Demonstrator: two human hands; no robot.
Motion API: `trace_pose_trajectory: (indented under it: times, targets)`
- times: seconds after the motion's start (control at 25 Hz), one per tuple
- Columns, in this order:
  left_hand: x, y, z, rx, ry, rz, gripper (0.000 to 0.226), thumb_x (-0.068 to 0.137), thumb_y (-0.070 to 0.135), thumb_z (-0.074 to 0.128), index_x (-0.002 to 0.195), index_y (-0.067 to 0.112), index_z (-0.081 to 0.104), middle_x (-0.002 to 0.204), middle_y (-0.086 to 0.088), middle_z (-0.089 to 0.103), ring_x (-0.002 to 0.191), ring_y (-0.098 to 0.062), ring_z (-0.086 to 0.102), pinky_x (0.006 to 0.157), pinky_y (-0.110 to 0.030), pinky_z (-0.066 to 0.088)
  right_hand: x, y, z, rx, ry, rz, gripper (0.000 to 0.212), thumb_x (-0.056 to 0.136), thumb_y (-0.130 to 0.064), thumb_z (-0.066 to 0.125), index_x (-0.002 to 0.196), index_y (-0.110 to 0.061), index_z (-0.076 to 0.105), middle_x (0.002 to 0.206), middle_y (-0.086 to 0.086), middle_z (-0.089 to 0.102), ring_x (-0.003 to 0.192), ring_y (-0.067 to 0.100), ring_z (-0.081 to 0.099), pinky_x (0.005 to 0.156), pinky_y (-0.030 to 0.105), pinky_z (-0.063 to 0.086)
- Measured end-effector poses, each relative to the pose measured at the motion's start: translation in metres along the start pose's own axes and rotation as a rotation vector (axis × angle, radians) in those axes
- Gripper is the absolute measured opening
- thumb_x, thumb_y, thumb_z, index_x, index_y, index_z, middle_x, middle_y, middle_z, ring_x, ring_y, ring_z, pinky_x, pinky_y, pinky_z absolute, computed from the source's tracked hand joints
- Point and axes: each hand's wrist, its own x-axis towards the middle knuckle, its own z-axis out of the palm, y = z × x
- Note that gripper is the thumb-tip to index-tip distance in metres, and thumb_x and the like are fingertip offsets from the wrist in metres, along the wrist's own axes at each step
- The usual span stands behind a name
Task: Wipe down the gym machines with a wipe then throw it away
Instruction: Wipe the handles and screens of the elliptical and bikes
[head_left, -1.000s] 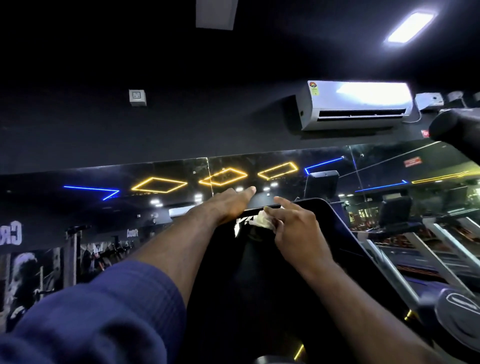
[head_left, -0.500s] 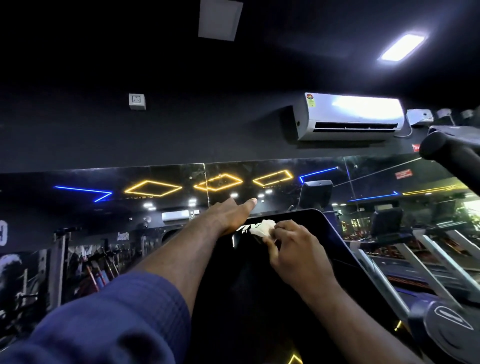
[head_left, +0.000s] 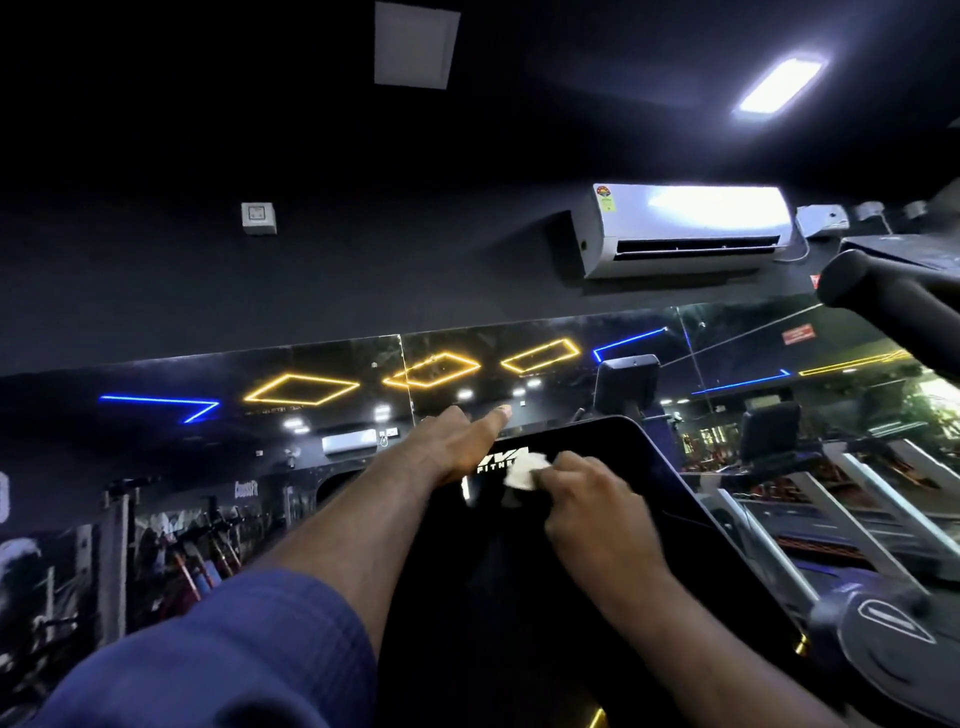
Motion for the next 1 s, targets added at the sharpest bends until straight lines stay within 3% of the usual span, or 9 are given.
trace_pose_trajectory:
  times: [0.12,0.16,0.36,0.44,0.52,0.6,0.64,0.84,1.0]
  targets:
    - [-0.004,0.014,0.012,0.073,-0.024,0.027,0.111,0.077,0.097,0.03,0.154,0.019,0.045,0.161,-0.009,0.045,0.144,-0.032,0.046,0.115,-0.059,0.036,0.039,0.057,-0.008,-0.045,0.145,0.402,0.029,0.085,-0.004,0.055,0.1,-0.018,0.075,0.099,-0.001,0.064,0.097,0.028,0.065,0.068,0.031,0.041]
    - [-0.004,0.019,0.016,0.105,-0.032,0.031,0.114,0.072,0.099,0.027,0.152,0.021,0.047,0.161,-0.007,0.047,0.144,-0.033,0.046,0.116,-0.061,0.033,0.049,0.056,-0.007,-0.051,0.146,0.437,0.031,0.086,-0.005,0.054,0.102,-0.018,0.076,0.103,0.0,0.065,0.1,0.029,0.065,0.07,0.031,0.042]
    - [0.006,0.023,0.026,0.094,-0.056,0.035,0.125,0.056,0.108,0.026,0.142,0.024,0.059,0.149,-0.008,0.059,0.13,-0.033,0.057,0.113,-0.061,0.037,0.0,0.021,0.003,-0.143,0.048,0.172,0.046,0.094,-0.017,0.045,0.135,-0.026,0.064,0.128,-0.01,0.066,0.113,0.021,0.066,0.07,0.032,0.053]
    - [0.008,0.022,0.026,0.081,-0.064,0.043,0.123,0.062,0.105,0.029,0.148,0.021,0.054,0.153,-0.009,0.055,0.133,-0.032,0.056,0.113,-0.06,0.038,-0.005,0.035,-0.005,-0.184,0.018,0.253,0.043,0.095,-0.018,0.042,0.133,-0.019,0.061,0.13,-0.004,0.065,0.11,0.027,0.068,0.071,0.033,0.049]
    - [0.008,0.022,0.028,0.07,-0.066,0.052,0.116,0.068,0.102,0.032,0.143,0.018,0.058,0.147,-0.012,0.059,0.127,-0.032,0.059,0.11,-0.057,0.042,0.029,0.05,-0.006,-0.153,-0.068,0.297,0.039,0.105,-0.025,0.037,0.135,-0.015,0.059,0.142,0.007,0.058,0.124,0.034,0.06,0.093,0.039,0.048]
    - [0.009,0.021,0.028,0.071,-0.066,0.063,0.109,0.075,0.098,0.035,0.14,0.014,0.06,0.141,-0.014,0.062,0.122,-0.032,0.06,0.109,-0.053,0.045,0.047,0.047,0.005,-0.138,-0.186,0.29,0.058,0.11,-0.044,0.027,0.157,-0.013,0.04,0.164,0.01,0.037,0.148,0.038,0.036,0.122,0.046,0.032]
    - [0.01,0.02,0.029,0.072,-0.06,0.07,0.106,0.077,0.096,0.036,0.139,0.014,0.061,0.139,-0.014,0.062,0.121,-0.031,0.061,0.108,-0.052,0.046,0.046,0.045,0.01,-0.117,-0.193,0.28,0.067,0.108,-0.053,0.022,0.163,-0.016,0.029,0.17,0.007,0.027,0.154,0.039,0.027,0.127,0.048,0.023]
    - [0.006,0.023,0.029,0.102,-0.042,0.056,0.112,0.07,0.1,0.03,0.144,0.022,0.059,0.146,-0.011,0.06,0.127,-0.032,0.059,0.112,-0.06,0.039,-0.012,0.047,0.0,-0.158,-0.228,0.322,0.098,0.093,-0.082,0.002,0.166,-0.018,0.018,0.173,0.004,0.019,0.158,0.029,0.02,0.128,0.043,0.021]
    - [-0.007,0.029,0.029,0.227,-0.018,0.081,0.077,0.094,0.086,0.023,0.151,0.042,0.052,0.159,0.001,0.049,0.146,-0.031,0.044,0.117,-0.074,0.014,0.049,0.045,-0.011,-0.069,-0.338,0.49,0.115,0.081,-0.092,-0.011,0.167,-0.018,0.004,0.174,0.008,0.005,0.16,0.034,0.01,0.129,0.052,-0.001]
